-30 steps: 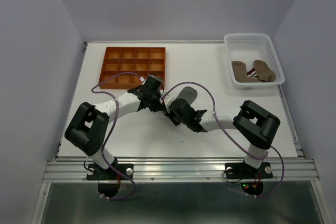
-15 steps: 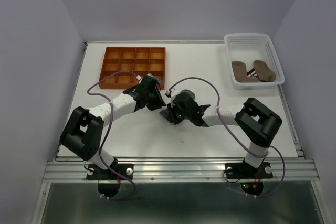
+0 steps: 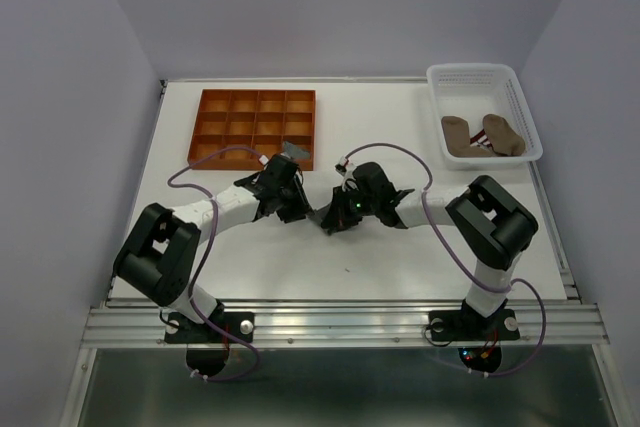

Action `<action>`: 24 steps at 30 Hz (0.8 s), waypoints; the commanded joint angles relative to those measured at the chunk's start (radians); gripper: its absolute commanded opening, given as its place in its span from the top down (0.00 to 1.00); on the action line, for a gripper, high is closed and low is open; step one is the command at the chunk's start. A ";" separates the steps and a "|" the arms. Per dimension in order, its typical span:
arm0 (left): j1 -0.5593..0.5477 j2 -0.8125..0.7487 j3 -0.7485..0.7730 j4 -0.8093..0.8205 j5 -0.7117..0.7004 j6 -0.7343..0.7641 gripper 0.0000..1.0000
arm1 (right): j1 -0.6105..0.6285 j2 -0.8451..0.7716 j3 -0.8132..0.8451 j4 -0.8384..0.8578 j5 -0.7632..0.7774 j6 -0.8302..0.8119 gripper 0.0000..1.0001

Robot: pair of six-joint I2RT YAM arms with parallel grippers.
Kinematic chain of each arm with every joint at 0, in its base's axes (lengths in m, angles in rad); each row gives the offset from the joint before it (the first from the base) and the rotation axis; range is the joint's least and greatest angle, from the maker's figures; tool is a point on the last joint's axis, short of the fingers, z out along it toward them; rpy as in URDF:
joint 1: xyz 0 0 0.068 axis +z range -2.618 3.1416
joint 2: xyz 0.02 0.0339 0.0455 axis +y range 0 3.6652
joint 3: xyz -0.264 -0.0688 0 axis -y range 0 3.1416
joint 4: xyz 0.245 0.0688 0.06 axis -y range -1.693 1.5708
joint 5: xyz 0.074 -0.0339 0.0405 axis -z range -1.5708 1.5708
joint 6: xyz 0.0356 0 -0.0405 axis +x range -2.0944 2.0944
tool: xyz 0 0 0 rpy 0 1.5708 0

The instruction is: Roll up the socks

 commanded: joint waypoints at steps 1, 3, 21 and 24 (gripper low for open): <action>0.004 -0.031 -0.031 0.053 0.023 0.006 0.60 | -0.024 0.032 -0.023 0.119 -0.137 0.104 0.99; 0.002 -0.021 -0.036 0.073 0.035 -0.001 0.60 | -0.024 0.058 -0.019 0.123 -0.148 0.113 0.99; -0.021 0.068 -0.008 0.095 0.038 0.005 0.61 | -0.073 0.101 -0.062 0.192 -0.162 0.186 0.99; -0.022 0.084 0.007 0.094 0.031 0.006 0.61 | -0.073 0.110 -0.062 0.200 -0.176 0.187 0.99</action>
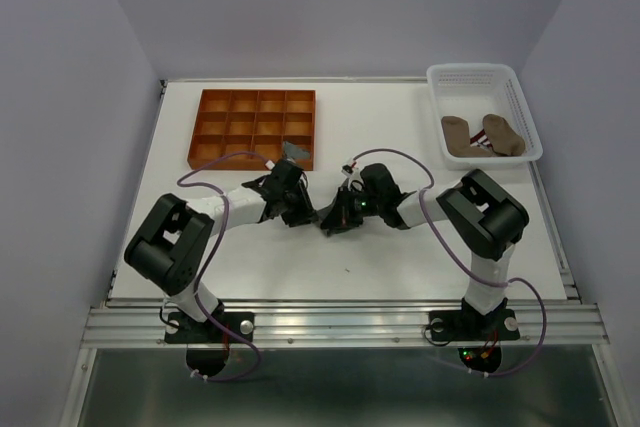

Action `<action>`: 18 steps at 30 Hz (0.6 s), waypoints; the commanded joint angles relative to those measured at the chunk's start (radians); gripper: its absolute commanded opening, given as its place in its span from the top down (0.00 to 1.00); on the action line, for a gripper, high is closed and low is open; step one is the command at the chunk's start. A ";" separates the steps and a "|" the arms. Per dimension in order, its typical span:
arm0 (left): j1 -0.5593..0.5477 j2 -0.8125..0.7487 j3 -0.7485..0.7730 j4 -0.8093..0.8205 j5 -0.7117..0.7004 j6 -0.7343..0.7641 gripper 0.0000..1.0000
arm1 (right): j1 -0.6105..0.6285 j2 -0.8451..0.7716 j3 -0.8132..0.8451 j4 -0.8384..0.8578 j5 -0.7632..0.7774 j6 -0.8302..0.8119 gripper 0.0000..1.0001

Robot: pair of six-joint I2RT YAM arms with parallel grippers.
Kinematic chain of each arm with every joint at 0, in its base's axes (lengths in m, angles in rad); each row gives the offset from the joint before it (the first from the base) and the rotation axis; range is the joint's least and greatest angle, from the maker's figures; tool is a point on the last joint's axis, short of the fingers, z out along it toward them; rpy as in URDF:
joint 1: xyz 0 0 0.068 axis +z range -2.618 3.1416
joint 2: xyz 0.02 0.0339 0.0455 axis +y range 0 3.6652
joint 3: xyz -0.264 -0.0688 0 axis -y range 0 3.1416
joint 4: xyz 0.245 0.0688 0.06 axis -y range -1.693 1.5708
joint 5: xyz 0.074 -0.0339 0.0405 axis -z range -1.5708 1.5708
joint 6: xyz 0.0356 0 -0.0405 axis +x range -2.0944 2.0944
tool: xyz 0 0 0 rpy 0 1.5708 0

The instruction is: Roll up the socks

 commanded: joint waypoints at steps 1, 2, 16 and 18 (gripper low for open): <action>-0.010 0.016 0.046 0.001 -0.004 0.017 0.61 | -0.008 0.028 -0.012 0.027 -0.010 0.000 0.99; -0.012 0.031 0.049 0.000 -0.012 0.026 0.67 | -0.008 0.030 -0.010 0.029 -0.014 -0.006 0.99; -0.018 0.034 0.095 -0.095 -0.026 0.029 1.00 | 0.023 -0.171 0.022 -0.109 0.051 -0.313 0.63; -0.018 0.033 0.101 -0.129 -0.029 0.031 1.00 | 0.052 -0.228 0.030 -0.162 0.105 -0.359 0.62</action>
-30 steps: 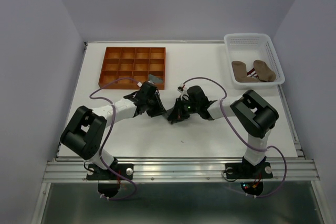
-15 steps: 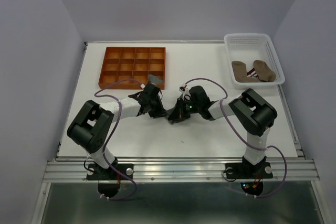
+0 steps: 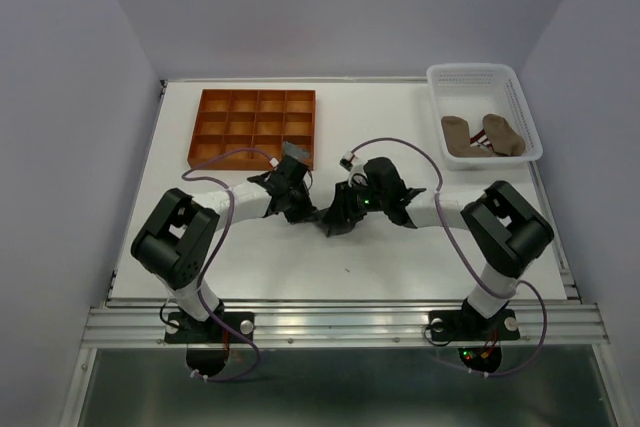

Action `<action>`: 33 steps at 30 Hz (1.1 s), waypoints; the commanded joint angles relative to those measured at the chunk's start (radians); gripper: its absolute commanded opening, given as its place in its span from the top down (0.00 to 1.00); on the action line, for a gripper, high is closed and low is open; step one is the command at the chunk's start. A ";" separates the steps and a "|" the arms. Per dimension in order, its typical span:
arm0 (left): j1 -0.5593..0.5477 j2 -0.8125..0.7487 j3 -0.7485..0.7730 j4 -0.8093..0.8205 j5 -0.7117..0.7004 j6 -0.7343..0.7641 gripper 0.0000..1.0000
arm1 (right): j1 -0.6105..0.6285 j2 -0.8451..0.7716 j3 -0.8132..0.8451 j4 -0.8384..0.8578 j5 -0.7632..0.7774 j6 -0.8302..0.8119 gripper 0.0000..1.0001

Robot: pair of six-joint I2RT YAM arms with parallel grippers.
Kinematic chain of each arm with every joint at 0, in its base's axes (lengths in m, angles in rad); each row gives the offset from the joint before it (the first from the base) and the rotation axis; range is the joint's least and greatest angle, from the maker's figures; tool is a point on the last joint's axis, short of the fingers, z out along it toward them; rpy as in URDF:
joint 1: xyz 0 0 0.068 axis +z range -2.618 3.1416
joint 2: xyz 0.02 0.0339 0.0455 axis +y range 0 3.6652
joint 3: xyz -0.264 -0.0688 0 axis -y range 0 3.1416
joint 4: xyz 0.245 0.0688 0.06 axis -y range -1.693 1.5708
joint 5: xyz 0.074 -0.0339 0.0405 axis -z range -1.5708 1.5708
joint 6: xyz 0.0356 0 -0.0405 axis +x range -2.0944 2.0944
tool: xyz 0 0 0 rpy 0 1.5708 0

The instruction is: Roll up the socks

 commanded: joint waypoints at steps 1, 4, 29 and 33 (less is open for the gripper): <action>-0.005 -0.013 0.051 -0.101 -0.017 0.021 1.00 | 0.066 -0.117 0.037 -0.096 0.118 -0.191 0.62; -0.006 -0.018 0.077 -0.147 -0.030 0.032 1.00 | 0.099 -0.142 0.049 -0.129 0.155 -0.231 0.62; -0.016 0.041 0.186 -0.296 -0.034 0.083 1.00 | 0.238 -0.027 0.098 -0.143 0.440 -0.285 0.65; -0.016 0.038 0.193 -0.299 -0.032 0.080 0.89 | 0.257 -0.008 0.103 -0.169 0.478 -0.300 0.66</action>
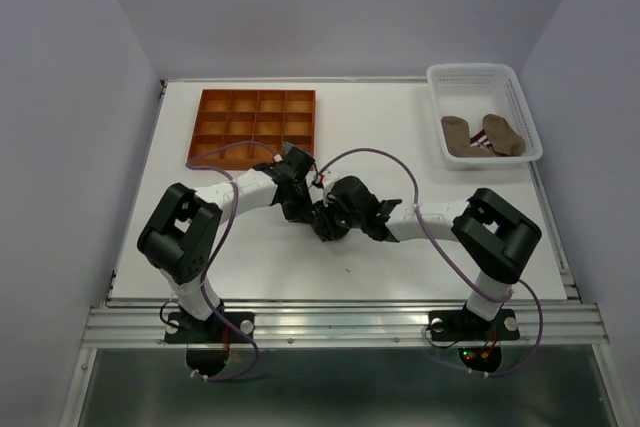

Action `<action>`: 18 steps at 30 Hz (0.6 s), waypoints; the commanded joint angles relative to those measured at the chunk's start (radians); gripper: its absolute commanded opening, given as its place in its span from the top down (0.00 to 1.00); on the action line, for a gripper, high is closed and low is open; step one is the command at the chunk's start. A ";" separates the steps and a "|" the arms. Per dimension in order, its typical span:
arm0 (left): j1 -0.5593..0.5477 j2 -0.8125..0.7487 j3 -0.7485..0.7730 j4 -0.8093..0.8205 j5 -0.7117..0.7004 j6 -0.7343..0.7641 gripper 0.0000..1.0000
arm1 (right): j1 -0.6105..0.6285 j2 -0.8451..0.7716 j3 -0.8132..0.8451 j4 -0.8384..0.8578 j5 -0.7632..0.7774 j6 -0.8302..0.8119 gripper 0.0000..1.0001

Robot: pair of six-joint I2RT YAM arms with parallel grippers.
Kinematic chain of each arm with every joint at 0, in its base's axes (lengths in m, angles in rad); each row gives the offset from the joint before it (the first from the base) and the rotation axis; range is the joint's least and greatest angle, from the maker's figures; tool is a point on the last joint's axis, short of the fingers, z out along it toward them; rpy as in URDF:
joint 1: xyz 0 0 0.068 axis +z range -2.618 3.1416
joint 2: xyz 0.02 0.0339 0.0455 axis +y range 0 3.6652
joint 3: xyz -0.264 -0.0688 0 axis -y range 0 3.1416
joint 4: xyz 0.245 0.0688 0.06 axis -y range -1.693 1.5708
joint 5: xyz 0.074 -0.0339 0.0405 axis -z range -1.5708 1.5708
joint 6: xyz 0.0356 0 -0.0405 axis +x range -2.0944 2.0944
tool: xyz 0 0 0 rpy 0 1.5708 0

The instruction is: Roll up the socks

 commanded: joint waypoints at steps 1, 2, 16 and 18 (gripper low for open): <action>-0.005 -0.005 0.047 -0.029 -0.002 0.011 0.84 | 0.034 0.024 0.029 -0.001 0.070 -0.033 0.66; -0.005 -0.006 0.051 -0.029 -0.002 0.011 0.82 | 0.034 0.027 0.029 -0.010 0.082 -0.035 0.66; -0.001 -0.028 0.053 -0.020 -0.012 0.000 0.61 | 0.095 0.034 0.029 -0.062 0.319 -0.003 0.97; 0.004 -0.035 0.047 -0.012 -0.015 -0.004 0.60 | 0.095 0.024 0.034 -0.062 0.313 0.022 0.99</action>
